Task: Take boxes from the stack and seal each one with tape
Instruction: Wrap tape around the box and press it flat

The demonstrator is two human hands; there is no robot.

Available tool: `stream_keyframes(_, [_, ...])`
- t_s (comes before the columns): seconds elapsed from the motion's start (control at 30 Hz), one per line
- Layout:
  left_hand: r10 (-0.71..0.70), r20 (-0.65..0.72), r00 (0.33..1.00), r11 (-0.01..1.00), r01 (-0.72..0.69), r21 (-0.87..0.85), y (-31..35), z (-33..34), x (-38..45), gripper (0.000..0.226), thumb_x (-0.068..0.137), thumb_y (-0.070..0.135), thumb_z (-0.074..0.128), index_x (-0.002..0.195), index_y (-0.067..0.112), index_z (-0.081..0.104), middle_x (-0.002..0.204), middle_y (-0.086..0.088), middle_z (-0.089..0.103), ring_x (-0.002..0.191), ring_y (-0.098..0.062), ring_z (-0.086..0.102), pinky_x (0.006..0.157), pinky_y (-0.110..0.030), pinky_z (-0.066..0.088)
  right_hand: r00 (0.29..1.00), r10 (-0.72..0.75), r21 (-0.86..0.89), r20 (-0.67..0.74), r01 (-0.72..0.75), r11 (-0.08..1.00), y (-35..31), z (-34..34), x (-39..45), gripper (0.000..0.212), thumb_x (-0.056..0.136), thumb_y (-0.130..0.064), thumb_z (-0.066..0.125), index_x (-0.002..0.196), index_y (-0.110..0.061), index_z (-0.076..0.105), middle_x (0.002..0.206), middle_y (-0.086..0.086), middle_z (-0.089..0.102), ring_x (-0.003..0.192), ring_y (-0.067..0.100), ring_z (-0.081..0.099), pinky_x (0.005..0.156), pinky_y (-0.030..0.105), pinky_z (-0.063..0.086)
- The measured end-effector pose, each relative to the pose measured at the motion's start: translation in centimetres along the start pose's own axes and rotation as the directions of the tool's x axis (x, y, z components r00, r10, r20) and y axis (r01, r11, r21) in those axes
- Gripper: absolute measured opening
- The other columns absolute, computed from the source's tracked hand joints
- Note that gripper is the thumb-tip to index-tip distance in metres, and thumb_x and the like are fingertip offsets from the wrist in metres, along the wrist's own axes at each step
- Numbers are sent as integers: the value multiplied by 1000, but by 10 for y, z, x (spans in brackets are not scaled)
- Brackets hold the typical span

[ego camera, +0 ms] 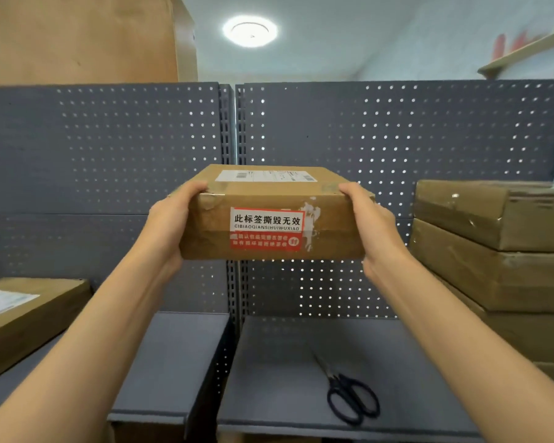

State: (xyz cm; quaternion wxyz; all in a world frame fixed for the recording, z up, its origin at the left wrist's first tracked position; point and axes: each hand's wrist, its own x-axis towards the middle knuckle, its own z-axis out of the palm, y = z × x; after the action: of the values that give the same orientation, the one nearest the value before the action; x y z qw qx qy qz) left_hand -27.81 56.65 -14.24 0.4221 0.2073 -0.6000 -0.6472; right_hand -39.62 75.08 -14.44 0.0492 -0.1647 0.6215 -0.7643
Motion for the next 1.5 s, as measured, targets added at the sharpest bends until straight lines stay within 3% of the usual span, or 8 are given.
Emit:
stream_keyframes(0.1, [24, -11, 1000, 999, -23, 23, 18, 17, -4, 21, 85, 44, 60, 96, 27, 65, 89, 2, 68, 79, -16, 63, 68, -33, 51, 1000, -14, -6, 25, 14, 1000, -22, -13, 5, 31, 86, -45, 58, 106, -21, 61, 94, -5, 62, 80, 9, 56, 59, 26, 43])
stream_keyframes(0.4, [63, 16, 998, 998, -64, 17, 49, 58, 5, 35, 85, 47, 60, 110, 22, 62, 96, -2, 67, 80, -18, 62, 62, -31, 49, 999, -53, -7, -12, 53, 999, -55, -33, 32, 45, 84, -49, 59, 117, -19, 61, 104, -3, 62, 84, 11, 55, 59, 28, 40])
stream_keyframes(0.57, [82, 57, 995, 997, -82, -4, 55, 81, 10, 26, 84, 49, 59, 97, 26, 62, 91, 0, 67, 77, -18, 63, 63, -32, 51, 995, -81, -19, -62, 80, 997, -73, -46, 45, 45, 80, -49, 61, 112, -18, 62, 106, 1, 64, 88, 16, 59, 70, 29, 50])
stream_keyframes(0.73, [129, 101, 986, 992, -128, -16, 65, 112, 7, 20, 85, 47, 58, 81, 28, 61, 74, 4, 66, 59, -12, 63, 44, -23, 50, 990, -117, -14, -83, 117, 993, -89, -70, 58, 42, 82, -48, 61, 110, -17, 61, 101, 1, 62, 90, 16, 59, 80, 34, 51])
stream_keyframes(0.87, [159, 142, 977, 987, -156, -36, 69, 140, -5, 20, 86, 48, 57, 85, 29, 61, 80, 3, 68, 67, -14, 66, 53, -25, 50, 984, -162, -23, -77, 161, 987, -102, -100, 66, 43, 84, -48, 59, 116, -19, 60, 98, 1, 64, 82, 13, 58, 63, 27, 48])
stream_keyframes(1.0, [211, 182, 960, 977, -204, -58, 69, 175, -24, 19, 88, 47, 55, 84, 29, 58, 80, 2, 68, 70, -15, 66, 59, -28, 51, 982, -174, -16, -70, 174, 985, -113, -137, 76, 44, 84, -49, 60, 115, -19, 61, 107, 4, 66, 90, 16, 62, 67, 29, 52])
stream_keyframes(1.2, [239, 179, 954, 970, -225, -96, 63, 236, -55, 20, 90, 47, 53, 83, 29, 57, 77, 3, 67, 67, -13, 65, 52, -23, 50, 973, -223, -54, -57, 220, 974, -127, -201, 87, 41, 87, -50, 56, 114, -19, 61, 103, 2, 66, 79, 11, 59, 52, 23, 43])
stream_keyframes(1.5, [214, 210, 954, 972, -186, -144, 56, 325, -92, 21, 89, 46, 54, 81, 27, 59, 70, 5, 67, 57, -11, 65, 56, -25, 52, 960, -252, -88, -120, 242, 966, -140, -292, 103, 37, 88, -51, 56, 109, -21, 62, 100, 1, 68, 88, 14, 61, 62, 27, 45])
